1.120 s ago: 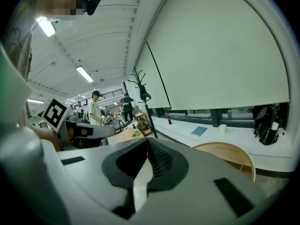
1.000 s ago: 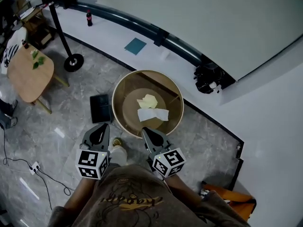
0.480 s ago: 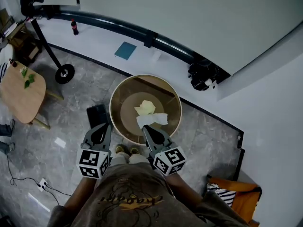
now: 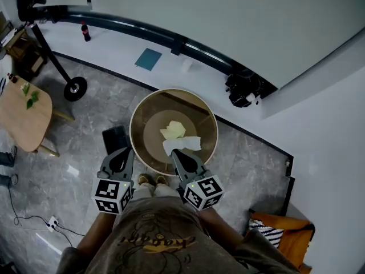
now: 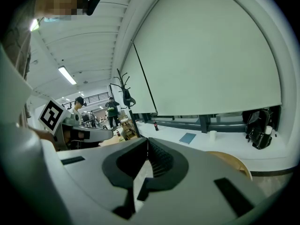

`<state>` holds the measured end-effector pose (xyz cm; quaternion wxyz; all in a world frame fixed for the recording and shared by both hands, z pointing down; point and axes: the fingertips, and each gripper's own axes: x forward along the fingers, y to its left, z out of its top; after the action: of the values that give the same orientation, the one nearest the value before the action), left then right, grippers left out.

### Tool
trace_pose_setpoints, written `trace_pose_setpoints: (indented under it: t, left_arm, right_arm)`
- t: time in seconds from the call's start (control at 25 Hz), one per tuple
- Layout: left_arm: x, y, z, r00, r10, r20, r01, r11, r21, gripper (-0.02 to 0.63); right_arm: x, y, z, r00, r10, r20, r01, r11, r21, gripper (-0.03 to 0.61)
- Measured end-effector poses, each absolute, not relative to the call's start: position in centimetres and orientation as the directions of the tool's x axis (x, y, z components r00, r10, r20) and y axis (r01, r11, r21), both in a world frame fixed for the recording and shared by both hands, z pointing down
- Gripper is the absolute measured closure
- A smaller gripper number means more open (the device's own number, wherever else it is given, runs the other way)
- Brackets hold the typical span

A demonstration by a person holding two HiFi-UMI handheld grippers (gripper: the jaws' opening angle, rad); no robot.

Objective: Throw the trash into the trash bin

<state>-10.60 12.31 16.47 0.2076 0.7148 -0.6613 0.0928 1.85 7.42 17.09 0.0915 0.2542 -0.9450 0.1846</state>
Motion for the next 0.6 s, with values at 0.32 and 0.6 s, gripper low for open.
trace_pose_setpoints:
  t: [0.32,0.6]
  left_arm:
    - [-9.4,10.0,16.8,0.156,-0.898,0.411,-0.981,-0.090,0.173,0.594]
    - [-7.5,7.5,16.3,0.220,-0.889,0.401,-0.972,-0.166,0.167,0.594]
  right_arm:
    - [2.7,5.4,17.0,-0.836,-0.486,0.256,-0.546,0.782,-0.299,0.558]
    - [4.6,4.0,16.6,-0.803,-0.541,0.248,-0.595,0.748,-0.294,0.558]
